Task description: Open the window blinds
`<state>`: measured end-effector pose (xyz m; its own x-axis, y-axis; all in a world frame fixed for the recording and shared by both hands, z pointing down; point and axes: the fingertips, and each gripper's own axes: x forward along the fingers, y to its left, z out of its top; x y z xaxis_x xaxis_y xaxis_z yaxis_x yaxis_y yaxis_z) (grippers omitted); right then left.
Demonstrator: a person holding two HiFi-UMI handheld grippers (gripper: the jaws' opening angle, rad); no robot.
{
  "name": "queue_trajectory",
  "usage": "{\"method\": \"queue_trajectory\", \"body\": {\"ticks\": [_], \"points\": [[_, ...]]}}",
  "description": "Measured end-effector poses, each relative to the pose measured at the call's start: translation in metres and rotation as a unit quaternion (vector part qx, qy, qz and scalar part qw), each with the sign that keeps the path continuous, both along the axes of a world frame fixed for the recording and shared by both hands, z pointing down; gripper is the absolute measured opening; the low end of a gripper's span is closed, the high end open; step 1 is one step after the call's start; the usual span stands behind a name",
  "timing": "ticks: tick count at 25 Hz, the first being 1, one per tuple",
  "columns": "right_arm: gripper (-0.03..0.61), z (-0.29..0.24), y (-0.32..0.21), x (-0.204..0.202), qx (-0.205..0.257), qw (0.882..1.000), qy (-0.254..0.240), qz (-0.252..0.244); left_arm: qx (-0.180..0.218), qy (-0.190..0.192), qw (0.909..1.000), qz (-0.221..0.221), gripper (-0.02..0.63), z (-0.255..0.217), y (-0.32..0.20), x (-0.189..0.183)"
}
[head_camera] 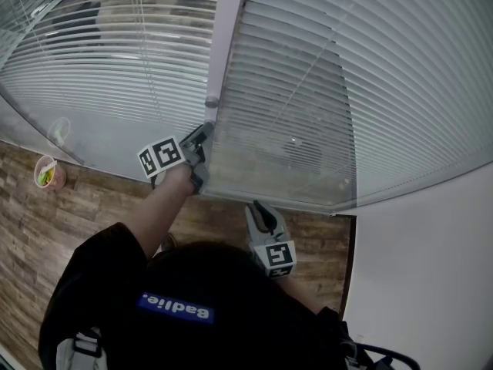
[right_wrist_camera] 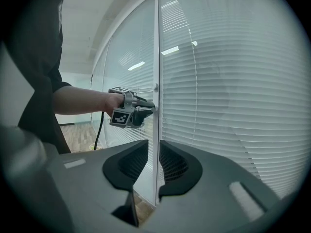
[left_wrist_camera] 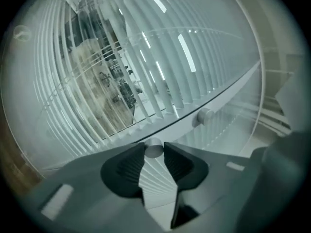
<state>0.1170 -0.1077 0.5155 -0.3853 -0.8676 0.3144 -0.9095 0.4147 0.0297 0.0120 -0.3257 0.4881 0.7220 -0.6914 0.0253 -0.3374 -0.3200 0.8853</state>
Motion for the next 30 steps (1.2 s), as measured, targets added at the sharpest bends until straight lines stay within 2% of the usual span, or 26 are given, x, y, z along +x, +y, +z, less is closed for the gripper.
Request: {"method": "queue_trajectory", "body": {"ticks": [2,5,8,10,12,16,19,23,27,28,29,30], "points": [[0.069,0.001,-0.001,0.002,0.002,1.000,0.001,0.003,0.007,-0.019,0.9998,-0.001,0.123,-0.001,-0.001,0.000],[0.052,0.003,-0.001,0.007,0.003,1.000,0.005,0.007,0.034,-0.093,0.9950,0.011,0.121,-0.003,0.000,0.001],[0.043,0.001,-0.002,0.006,0.002,1.000,0.001,0.009,0.050,-0.143,0.9881,0.025,0.121,-0.002,0.000,0.003],[0.040,-0.001,-0.003,0.005,0.000,1.000,-0.001,0.010,0.061,-0.178,0.9817,0.032,0.121,-0.002,0.001,0.004],[0.037,-0.001,-0.004,0.005,-0.001,1.000,0.001,0.011,0.074,-0.225,0.9707,0.042,0.121,-0.002,0.001,0.005],[0.028,0.009,-0.004,0.008,-0.009,1.000,0.012,0.010,0.113,-0.328,0.9359,0.063,0.121,-0.002,0.002,0.007],[0.026,0.010,-0.004,0.008,-0.015,1.000,0.013,0.011,0.148,-0.394,0.9043,0.073,0.121,0.000,0.004,0.008],[0.026,0.012,-0.004,0.008,-0.019,1.000,0.012,0.011,0.204,-0.485,0.8460,0.089,0.121,-0.003,0.006,0.011],[0.026,0.013,-0.005,0.007,-0.022,1.000,0.008,0.012,0.242,-0.551,0.7929,0.096,0.098,0.005,0.005,0.011],[0.026,0.013,-0.005,0.006,-0.023,1.000,0.009,0.011,0.248,-0.562,0.7835,0.095,0.094,0.007,0.005,0.011],[0.026,0.014,-0.005,0.006,-0.024,1.000,0.009,0.010,0.253,-0.567,0.7784,0.094,0.094,0.007,0.005,0.011],[0.030,0.014,-0.005,0.006,-0.024,1.000,0.008,0.009,0.255,-0.566,0.7787,0.093,0.095,0.007,0.005,0.011]]}}
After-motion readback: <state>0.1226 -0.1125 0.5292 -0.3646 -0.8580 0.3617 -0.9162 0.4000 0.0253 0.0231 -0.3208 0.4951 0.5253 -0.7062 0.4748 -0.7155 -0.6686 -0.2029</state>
